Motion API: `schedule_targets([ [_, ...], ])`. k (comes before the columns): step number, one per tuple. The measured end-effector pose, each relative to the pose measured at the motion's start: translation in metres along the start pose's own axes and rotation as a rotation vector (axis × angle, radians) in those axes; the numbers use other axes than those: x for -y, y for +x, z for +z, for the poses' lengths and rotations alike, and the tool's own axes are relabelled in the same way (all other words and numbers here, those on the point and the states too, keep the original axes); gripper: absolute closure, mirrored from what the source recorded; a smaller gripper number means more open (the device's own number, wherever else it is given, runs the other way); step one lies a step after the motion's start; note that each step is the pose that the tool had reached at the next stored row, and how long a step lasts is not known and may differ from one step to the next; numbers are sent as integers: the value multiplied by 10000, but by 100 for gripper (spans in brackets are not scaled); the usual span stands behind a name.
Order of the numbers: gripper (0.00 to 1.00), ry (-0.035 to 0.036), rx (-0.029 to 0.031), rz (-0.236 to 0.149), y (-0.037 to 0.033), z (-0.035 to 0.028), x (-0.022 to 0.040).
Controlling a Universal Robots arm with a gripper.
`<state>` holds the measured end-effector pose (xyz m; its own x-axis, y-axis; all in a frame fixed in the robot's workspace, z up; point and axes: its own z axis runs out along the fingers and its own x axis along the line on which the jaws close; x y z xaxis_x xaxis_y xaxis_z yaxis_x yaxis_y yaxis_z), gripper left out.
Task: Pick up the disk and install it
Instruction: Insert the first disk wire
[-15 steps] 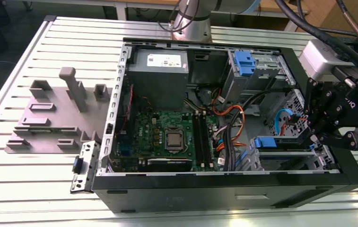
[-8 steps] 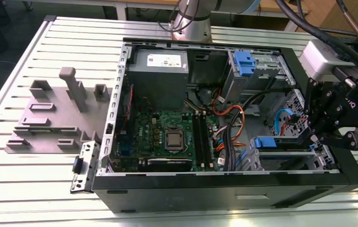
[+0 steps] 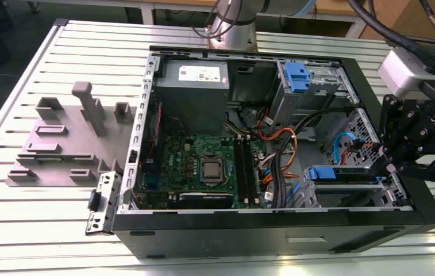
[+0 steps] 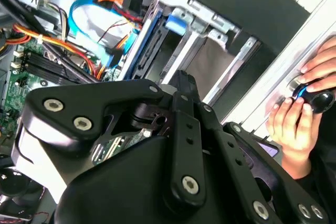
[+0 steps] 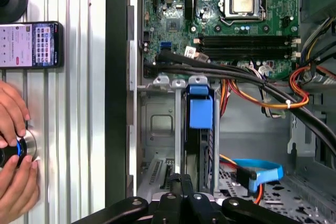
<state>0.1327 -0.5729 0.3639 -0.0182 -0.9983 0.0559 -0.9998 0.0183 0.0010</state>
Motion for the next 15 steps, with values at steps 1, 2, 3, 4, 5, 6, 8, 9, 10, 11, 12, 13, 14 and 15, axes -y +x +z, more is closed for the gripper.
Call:
schedule_targets([
  [1, 89, -18, -1, -2, 0, 0, 24],
  [2, 89, -29, 0, -3, -1, 1, 40],
  [3, 89, -37, -1, -3, -1, 0, 57],
  [4, 89, -44, -1, -3, -1, 1, 75],
  [5, 89, -50, -1, -4, -2, 0, 96],
  [6, 89, -59, -1, -4, -8, 1, 115],
  [8, 89, -76, -2, -5, -36, -1, 144],
  [9, 89, -80, -5, -5, -57, -2, 152],
  [10, 89, -82, -5, -5, -79, -3, 158],
  [11, 89, -84, -9, -5, -107, -6, 162],
  [12, 89, -86, -12, -6, -138, -7, 165],
  [13, 89, -89, -16, -6, -169, -8, 169],
  [14, 89, -92, -21, -6, -197, -9, 171],
  [15, 89, -96, -27, -6, -220, -11, 173],
])
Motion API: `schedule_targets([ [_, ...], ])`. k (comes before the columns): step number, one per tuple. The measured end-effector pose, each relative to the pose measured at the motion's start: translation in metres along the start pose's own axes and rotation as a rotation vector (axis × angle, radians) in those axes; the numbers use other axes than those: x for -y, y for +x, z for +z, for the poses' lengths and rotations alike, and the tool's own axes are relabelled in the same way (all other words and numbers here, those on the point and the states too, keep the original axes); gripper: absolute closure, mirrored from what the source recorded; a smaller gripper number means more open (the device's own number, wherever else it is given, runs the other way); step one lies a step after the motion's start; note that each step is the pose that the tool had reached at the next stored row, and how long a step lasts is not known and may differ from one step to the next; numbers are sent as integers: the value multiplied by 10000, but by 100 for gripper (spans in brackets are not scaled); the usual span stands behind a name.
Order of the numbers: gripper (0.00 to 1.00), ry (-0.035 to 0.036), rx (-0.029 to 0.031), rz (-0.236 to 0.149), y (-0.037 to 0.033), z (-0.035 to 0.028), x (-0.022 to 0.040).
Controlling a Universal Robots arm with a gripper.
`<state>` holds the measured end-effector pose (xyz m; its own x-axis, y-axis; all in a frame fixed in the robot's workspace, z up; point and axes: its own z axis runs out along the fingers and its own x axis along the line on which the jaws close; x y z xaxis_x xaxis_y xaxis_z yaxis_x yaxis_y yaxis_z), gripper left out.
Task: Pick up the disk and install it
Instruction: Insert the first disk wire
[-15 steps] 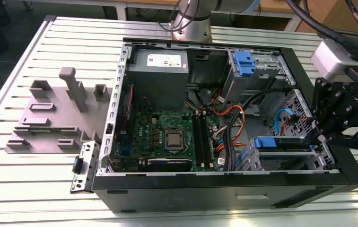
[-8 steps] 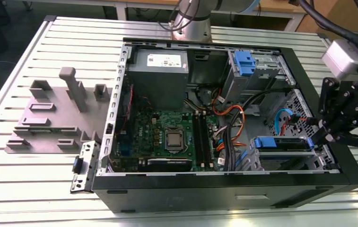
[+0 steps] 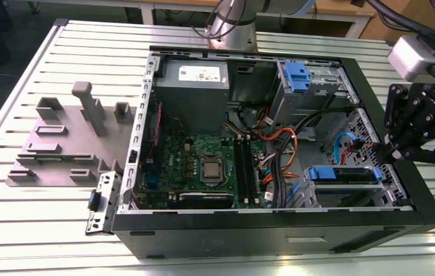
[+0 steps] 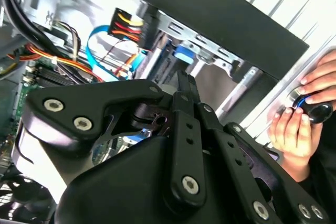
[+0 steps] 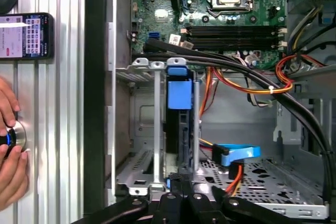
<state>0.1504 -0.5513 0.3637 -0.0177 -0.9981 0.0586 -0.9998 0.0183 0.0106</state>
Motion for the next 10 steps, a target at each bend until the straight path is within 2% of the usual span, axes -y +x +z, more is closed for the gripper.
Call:
schedule_targets([
  [6, 89, -27, 2, -2, -81, 1, 6],
  [10, 89, -84, -1, -9, -125, 2, 22],
])
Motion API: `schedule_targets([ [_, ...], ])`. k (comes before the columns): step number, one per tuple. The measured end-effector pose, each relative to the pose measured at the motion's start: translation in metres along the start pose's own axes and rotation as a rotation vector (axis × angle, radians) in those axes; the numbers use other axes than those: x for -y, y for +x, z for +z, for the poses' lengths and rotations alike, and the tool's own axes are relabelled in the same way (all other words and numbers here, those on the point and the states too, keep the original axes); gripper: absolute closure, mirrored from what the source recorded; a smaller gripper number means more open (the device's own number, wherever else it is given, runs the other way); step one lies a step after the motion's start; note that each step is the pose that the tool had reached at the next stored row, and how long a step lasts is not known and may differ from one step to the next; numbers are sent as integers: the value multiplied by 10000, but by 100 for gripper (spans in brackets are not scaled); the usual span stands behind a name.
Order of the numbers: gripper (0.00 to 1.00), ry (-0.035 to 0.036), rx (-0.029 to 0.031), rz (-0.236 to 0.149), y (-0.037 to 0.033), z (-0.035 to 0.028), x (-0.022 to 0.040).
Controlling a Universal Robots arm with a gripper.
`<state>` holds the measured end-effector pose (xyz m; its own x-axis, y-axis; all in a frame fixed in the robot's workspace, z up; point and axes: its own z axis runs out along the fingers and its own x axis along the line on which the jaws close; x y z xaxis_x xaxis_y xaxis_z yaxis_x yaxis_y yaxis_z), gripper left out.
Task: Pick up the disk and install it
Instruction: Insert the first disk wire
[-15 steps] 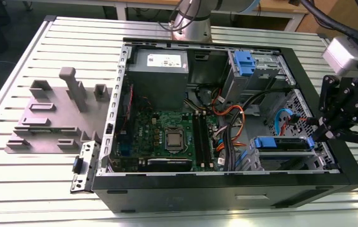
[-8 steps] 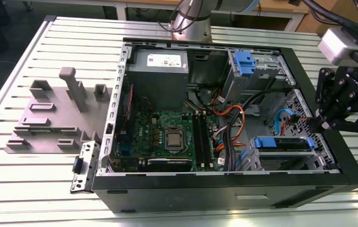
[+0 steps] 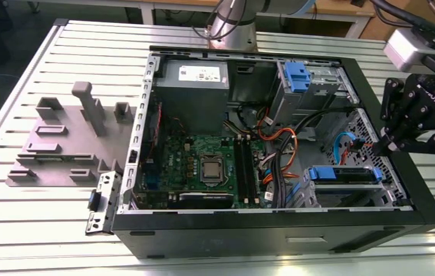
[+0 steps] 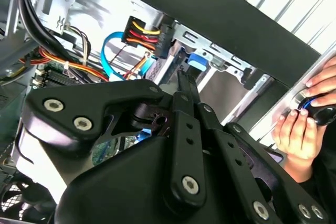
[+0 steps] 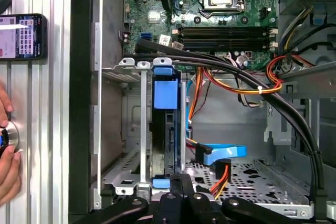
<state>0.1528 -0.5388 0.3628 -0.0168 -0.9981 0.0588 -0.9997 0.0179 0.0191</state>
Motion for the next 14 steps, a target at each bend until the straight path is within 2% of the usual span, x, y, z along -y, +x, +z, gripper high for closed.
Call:
schedule_targets([
  [6, 89, -10, 3, -9, -60, 19, 56],
  [11, 89, -30, -7, -70, -96, 17, 63],
  [14, 89, -54, -68, -70, -174, 12, 62],
])
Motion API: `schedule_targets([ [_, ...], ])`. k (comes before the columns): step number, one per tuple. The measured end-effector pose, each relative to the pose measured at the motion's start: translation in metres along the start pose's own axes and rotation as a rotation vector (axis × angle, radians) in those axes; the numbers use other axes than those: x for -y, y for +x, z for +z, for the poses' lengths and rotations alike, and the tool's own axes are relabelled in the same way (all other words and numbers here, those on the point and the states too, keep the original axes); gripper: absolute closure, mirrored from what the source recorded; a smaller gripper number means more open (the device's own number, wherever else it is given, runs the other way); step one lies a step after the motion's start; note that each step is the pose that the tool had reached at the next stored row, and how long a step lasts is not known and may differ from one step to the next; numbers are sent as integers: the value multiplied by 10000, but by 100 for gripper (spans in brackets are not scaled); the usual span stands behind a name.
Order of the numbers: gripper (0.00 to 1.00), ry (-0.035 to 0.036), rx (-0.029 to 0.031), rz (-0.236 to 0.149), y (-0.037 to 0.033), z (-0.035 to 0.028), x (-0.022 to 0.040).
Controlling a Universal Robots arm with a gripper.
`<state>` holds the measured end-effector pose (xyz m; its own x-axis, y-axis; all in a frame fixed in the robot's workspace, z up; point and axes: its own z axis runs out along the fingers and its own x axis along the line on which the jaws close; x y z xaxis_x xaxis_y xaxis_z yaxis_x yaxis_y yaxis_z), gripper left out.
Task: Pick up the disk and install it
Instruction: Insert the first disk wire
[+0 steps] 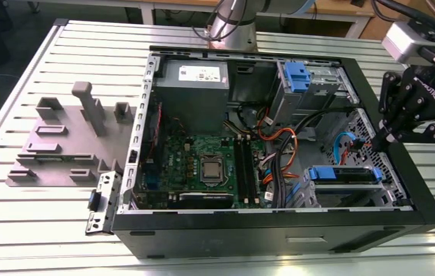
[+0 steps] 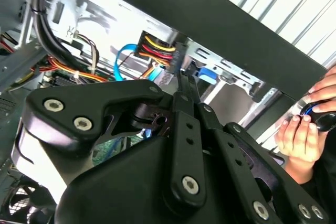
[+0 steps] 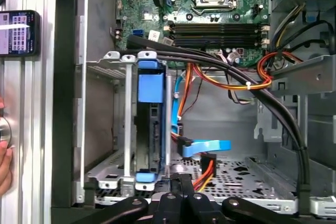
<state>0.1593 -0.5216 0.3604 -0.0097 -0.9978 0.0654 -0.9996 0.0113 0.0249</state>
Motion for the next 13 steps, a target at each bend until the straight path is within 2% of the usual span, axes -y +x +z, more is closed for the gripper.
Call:
schedule_targets([
  [3, 89, -38, -87, -1, -60, -4, 2],
  [9, 89, -52, -96, -4, -62, -4, 5],
  [10, 89, -52, -96, -4, -62, -4, 5],
  [11, 83, -52, -96, -3, -62, -4, 6],
  [13, 83, -54, -103, -50, -62, -4, 7],
])
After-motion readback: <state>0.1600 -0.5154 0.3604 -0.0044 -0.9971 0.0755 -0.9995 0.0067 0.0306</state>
